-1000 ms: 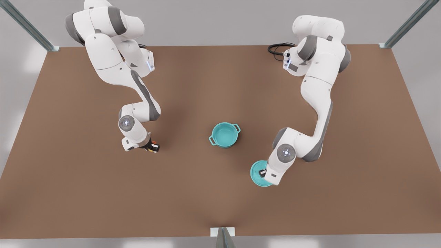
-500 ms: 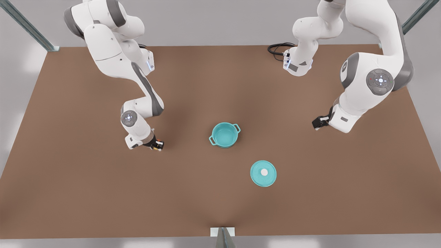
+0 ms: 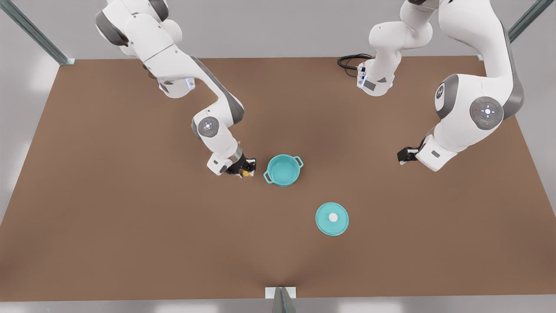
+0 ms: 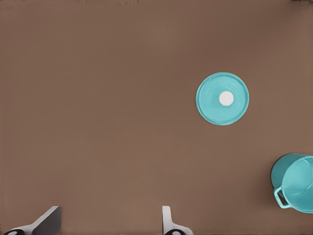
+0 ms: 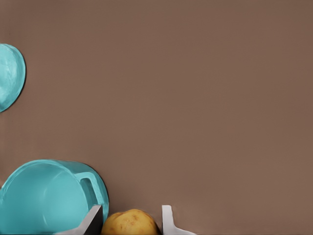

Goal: Open the pot lid and put the potato into the pot

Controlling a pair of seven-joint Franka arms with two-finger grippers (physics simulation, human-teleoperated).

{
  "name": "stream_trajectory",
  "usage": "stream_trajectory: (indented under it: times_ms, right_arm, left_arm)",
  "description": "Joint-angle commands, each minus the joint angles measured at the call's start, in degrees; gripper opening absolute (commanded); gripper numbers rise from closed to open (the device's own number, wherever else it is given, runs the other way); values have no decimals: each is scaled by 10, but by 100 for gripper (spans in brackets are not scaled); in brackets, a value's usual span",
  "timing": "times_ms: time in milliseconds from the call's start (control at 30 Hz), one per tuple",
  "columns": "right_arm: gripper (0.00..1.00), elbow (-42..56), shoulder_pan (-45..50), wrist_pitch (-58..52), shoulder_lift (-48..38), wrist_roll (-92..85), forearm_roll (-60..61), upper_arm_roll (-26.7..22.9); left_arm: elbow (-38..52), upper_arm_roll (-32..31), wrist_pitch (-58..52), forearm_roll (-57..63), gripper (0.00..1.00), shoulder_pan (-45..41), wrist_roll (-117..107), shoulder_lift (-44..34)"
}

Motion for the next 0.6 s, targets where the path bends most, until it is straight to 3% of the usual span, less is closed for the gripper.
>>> stream_trajectory:
  times_ms: [0,200,433,467,500,533,567]
  right_arm:
    - [50,27,18,-9,14,80,-3,0]
    - [50,138,75,-8,102,126,-1,1]
    - [49,163,112,-1,174,133,-3,-3]
    - [52,166,112,-1,174,133,-2,-3]
    - [87,172,112,-1,173,133,0,-4]
    - [100,177,112,-2,172,149,-1,-4]
    - [100,178,111,-3,165,150,-1,-4]
  left_arm:
    - [0,0,-1,1,100,0,90,-1]
    - [39,-1,6,-4,100,0,82,21]
    - [39,0,6,-1,100,0,82,21]
    - [39,0,6,-1,100,0,82,22]
    - [39,-1,6,-1,100,0,82,22]
    - [39,-1,6,-1,100,1,82,22]
    - [39,-1,6,-1,100,0,81,22]
